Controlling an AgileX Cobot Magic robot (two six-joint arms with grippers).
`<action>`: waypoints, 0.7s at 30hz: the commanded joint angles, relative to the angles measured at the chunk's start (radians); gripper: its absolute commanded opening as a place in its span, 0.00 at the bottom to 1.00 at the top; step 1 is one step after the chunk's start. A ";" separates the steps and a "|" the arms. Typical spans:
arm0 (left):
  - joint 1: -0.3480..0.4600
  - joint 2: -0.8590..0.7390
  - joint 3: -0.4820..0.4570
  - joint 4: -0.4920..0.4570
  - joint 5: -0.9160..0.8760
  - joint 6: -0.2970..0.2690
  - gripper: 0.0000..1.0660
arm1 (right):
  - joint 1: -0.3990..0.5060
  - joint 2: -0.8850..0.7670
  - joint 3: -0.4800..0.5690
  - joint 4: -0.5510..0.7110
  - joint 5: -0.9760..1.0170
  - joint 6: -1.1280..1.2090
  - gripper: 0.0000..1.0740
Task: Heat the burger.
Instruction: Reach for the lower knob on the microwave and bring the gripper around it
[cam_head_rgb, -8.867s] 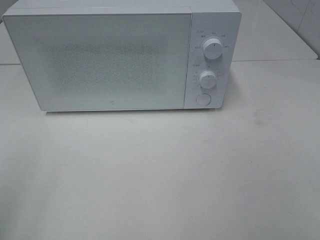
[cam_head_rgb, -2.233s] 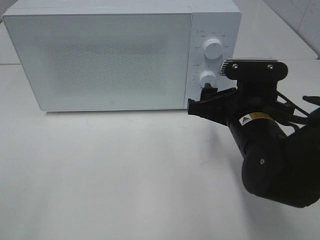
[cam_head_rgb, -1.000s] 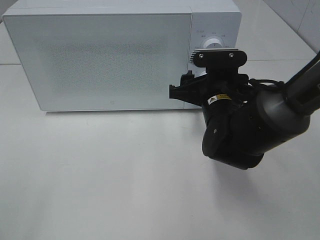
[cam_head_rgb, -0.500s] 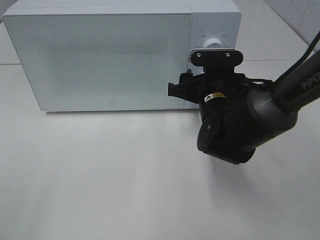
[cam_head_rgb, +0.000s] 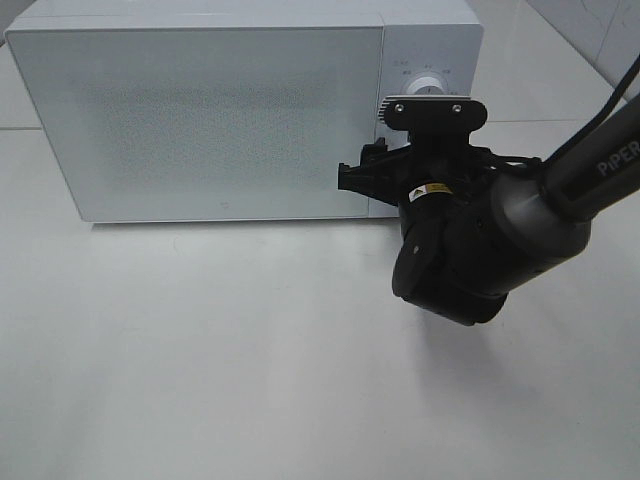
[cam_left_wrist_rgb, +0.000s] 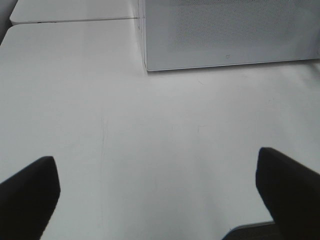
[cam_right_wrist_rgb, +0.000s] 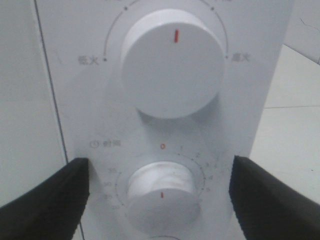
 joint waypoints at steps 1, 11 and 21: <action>0.004 -0.017 0.004 -0.007 -0.013 0.001 0.94 | 0.009 0.001 -0.014 0.050 -0.200 -0.015 0.70; 0.004 -0.017 0.004 -0.007 -0.013 0.001 0.94 | 0.022 0.002 -0.018 0.041 -0.198 -0.013 0.70; 0.004 -0.017 0.004 -0.007 -0.013 0.001 0.94 | 0.032 0.002 -0.022 0.060 -0.197 -0.007 0.70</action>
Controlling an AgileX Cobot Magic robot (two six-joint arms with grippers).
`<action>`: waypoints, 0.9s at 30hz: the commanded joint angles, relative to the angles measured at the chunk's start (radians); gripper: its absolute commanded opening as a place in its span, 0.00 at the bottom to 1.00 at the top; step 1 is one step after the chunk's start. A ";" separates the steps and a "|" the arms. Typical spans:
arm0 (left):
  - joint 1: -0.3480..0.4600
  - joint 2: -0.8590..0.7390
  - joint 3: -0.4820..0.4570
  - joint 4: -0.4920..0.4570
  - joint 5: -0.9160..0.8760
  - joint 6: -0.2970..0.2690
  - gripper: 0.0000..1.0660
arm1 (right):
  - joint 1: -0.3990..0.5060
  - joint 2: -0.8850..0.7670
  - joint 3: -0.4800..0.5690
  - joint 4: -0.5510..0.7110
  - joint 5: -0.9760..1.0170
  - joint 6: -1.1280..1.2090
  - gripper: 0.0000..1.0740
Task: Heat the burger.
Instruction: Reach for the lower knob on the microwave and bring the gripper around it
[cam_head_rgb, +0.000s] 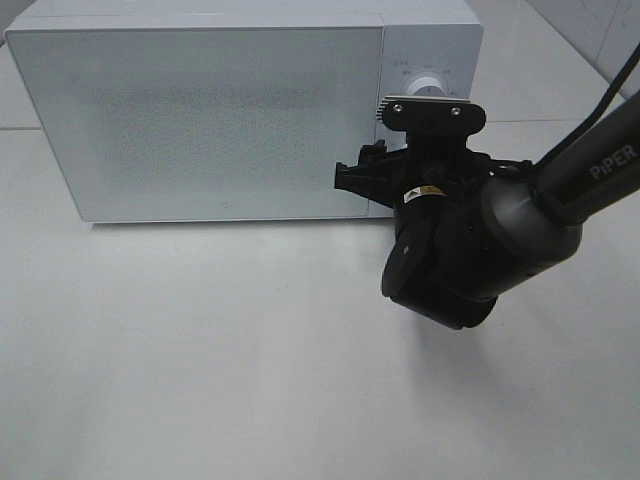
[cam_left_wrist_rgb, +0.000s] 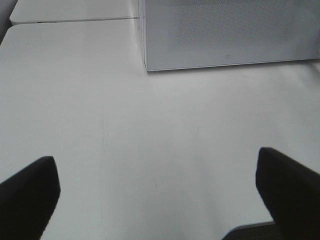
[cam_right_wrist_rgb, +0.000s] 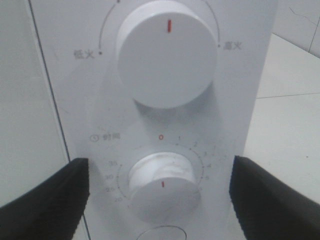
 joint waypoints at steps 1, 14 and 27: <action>0.004 -0.017 0.004 -0.007 -0.013 0.001 0.94 | 0.001 0.002 -0.011 0.002 -0.194 -0.008 0.70; 0.004 -0.017 0.004 -0.007 -0.013 0.001 0.94 | -0.002 0.013 -0.022 0.003 -0.195 -0.009 0.70; 0.004 -0.017 0.004 -0.007 -0.013 0.001 0.94 | -0.002 0.034 -0.042 0.002 -0.198 -0.010 0.70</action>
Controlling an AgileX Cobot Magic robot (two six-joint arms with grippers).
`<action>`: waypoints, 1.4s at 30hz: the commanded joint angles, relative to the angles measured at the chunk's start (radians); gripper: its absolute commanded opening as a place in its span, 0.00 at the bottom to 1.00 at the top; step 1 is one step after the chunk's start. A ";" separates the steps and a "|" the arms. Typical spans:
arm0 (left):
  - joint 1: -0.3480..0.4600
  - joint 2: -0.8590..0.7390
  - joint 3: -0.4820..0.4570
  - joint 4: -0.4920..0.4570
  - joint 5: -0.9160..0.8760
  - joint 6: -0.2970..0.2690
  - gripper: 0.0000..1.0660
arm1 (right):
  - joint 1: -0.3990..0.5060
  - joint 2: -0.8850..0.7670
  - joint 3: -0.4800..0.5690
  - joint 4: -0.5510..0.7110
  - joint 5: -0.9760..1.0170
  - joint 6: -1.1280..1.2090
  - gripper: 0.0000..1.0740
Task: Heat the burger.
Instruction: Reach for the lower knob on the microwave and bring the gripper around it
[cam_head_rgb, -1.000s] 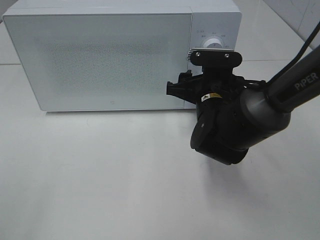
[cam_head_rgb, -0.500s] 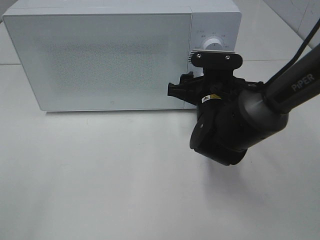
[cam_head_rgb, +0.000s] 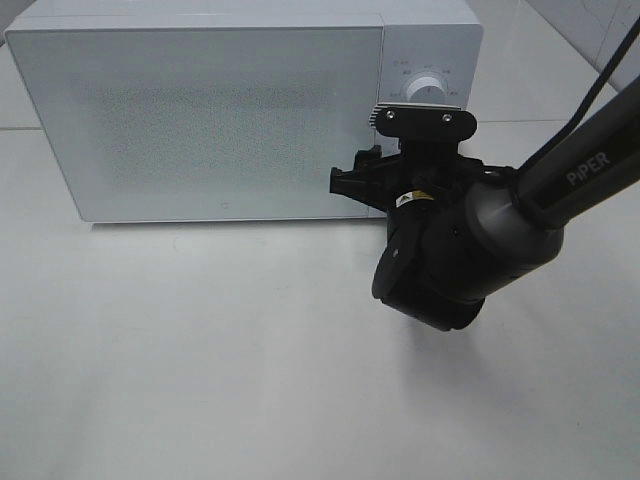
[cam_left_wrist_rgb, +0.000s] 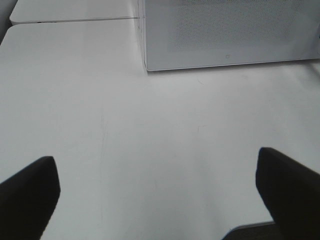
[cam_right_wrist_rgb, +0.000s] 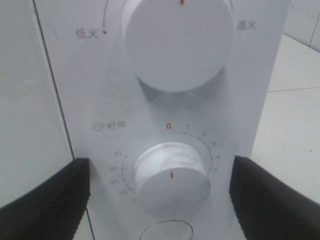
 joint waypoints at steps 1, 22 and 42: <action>0.004 -0.017 0.004 -0.007 -0.013 0.001 0.94 | -0.003 -0.001 -0.018 -0.004 -0.196 -0.014 0.70; 0.004 -0.017 0.004 -0.007 -0.013 0.001 0.94 | -0.003 -0.001 -0.041 0.022 -0.196 -0.046 0.37; 0.004 -0.017 0.004 -0.007 -0.013 0.001 0.94 | -0.003 -0.001 -0.041 0.021 -0.182 0.027 0.03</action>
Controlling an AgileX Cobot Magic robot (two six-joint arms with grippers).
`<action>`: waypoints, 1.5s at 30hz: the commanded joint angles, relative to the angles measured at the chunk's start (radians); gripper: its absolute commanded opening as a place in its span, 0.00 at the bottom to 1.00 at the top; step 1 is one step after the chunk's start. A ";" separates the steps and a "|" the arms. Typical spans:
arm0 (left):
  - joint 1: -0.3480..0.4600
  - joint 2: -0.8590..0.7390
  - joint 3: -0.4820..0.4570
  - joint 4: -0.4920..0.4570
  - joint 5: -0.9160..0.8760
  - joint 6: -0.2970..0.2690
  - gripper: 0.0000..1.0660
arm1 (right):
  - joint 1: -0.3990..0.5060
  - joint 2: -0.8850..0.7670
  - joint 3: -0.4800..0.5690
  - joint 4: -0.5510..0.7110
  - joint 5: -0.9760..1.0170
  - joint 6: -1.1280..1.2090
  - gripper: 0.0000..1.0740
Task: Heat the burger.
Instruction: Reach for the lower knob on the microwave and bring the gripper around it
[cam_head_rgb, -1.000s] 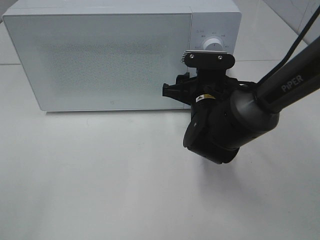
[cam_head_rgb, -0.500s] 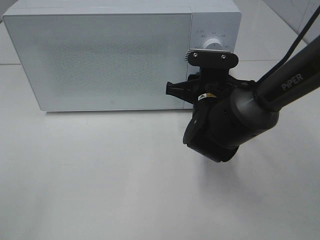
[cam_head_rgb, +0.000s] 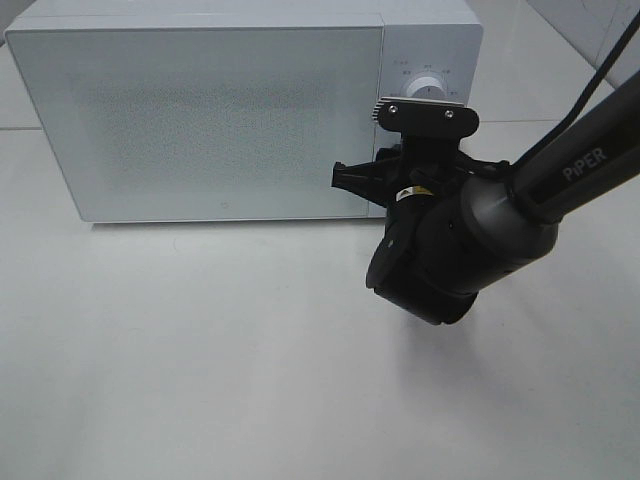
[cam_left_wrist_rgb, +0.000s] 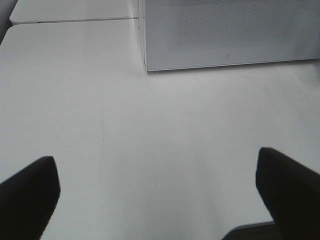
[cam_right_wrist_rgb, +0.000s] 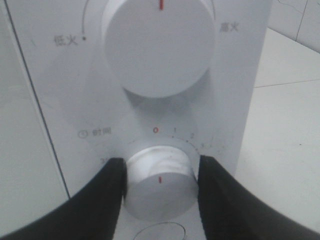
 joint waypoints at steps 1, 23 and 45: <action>0.004 -0.017 0.004 -0.007 -0.013 0.001 0.94 | -0.006 -0.001 -0.015 -0.038 -0.183 0.055 0.02; 0.004 -0.017 0.004 -0.007 -0.013 0.001 0.94 | -0.006 -0.001 -0.014 -0.151 -0.100 0.583 0.00; 0.004 -0.017 0.004 -0.007 -0.013 0.001 0.94 | -0.006 -0.001 -0.014 -0.247 -0.078 0.892 0.00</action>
